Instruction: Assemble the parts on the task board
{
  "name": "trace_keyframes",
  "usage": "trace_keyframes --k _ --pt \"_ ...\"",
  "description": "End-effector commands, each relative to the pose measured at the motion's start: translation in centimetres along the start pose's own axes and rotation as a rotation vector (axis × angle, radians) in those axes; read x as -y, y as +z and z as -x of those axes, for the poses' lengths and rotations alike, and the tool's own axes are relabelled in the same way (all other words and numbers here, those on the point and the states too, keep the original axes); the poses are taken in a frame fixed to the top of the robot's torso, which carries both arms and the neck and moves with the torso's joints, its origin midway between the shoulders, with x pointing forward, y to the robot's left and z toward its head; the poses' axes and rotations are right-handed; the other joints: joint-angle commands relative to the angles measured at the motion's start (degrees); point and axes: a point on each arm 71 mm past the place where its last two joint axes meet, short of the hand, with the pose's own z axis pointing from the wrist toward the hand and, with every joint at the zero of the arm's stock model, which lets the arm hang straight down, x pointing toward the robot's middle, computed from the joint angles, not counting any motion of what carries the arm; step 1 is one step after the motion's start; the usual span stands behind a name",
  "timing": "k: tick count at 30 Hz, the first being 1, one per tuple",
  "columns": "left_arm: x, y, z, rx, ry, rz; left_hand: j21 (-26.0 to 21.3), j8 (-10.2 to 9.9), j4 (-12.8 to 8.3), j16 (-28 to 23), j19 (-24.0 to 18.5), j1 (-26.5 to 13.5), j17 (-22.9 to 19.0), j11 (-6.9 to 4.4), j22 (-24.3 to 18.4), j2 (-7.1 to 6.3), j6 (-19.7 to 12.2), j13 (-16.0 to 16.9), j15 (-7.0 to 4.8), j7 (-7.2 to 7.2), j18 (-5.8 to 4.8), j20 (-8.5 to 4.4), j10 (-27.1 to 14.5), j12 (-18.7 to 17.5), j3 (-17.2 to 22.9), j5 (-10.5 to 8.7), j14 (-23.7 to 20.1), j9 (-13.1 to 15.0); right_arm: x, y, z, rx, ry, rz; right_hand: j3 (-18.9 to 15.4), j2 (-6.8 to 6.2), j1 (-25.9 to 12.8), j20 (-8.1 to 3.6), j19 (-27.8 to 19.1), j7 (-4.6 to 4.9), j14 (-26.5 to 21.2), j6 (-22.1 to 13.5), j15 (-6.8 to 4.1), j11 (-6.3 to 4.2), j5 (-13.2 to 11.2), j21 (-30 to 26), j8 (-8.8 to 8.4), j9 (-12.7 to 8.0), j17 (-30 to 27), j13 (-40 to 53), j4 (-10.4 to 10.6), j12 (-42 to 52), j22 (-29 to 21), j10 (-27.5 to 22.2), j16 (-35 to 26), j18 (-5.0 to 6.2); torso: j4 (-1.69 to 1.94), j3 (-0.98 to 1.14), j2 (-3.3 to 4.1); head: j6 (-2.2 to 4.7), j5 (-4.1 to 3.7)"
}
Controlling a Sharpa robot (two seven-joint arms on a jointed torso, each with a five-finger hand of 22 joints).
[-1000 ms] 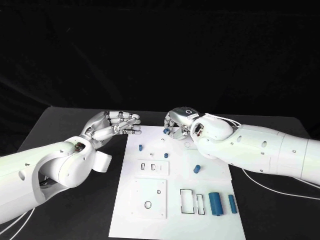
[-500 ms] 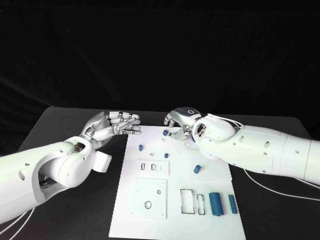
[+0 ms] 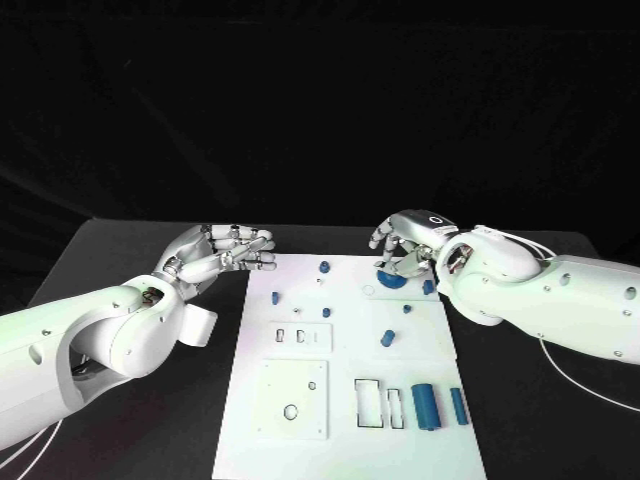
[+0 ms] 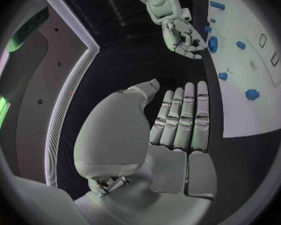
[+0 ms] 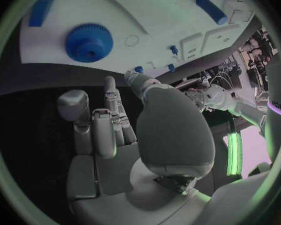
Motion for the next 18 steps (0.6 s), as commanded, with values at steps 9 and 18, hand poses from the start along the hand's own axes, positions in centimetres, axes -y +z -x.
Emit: trace_keyframes --k 9,18 --pt "0.0 0.2 -0.3 -0.029 -0.014 -0.006 -0.25 -0.41 -0.21 -0.43 -0.26 -0.05 0.11 0.28 -0.07 -0.02 -0.35 0.08 0.06 0.83 0.73 0.07 -0.12 -0.36 0.35 -0.38 -0.4 -0.03 4.6 -1.5 -0.1 -0.142 0.193 -0.207 -22.92 3.69 7.74 -0.74 3.23 -0.19 4.81 -6.04 -0.49 -0.74 0.58 5.79 7.5 2.79 10.68 62.43 7.72 61.51 9.54 3.41 5.29 -2.41 -0.32 0.23 0.04 0.16 -0.51" --pt "0.0 0.3 -0.3 -0.034 -0.019 -0.006 -0.25 -0.41 -0.19 -0.44 -0.26 -0.09 0.12 0.29 -0.08 -0.01 -0.35 0.08 0.06 0.83 0.73 0.08 -0.11 -0.36 0.35 -0.39 -0.4 -0.03 5.0 -1.1 -1.2 -0.158 0.21 -0.224 -23.97 4.25 7.52 -0.34 3.34 0.08 5.05 -7.11 -0.01 -0.12 0.59 6.29 9.31 2.96 12.17 70.22 7.79 69.77 10.65 6.09 5.86 -2.46 -0.23 0.1 0.04 -0.02 -0.34"
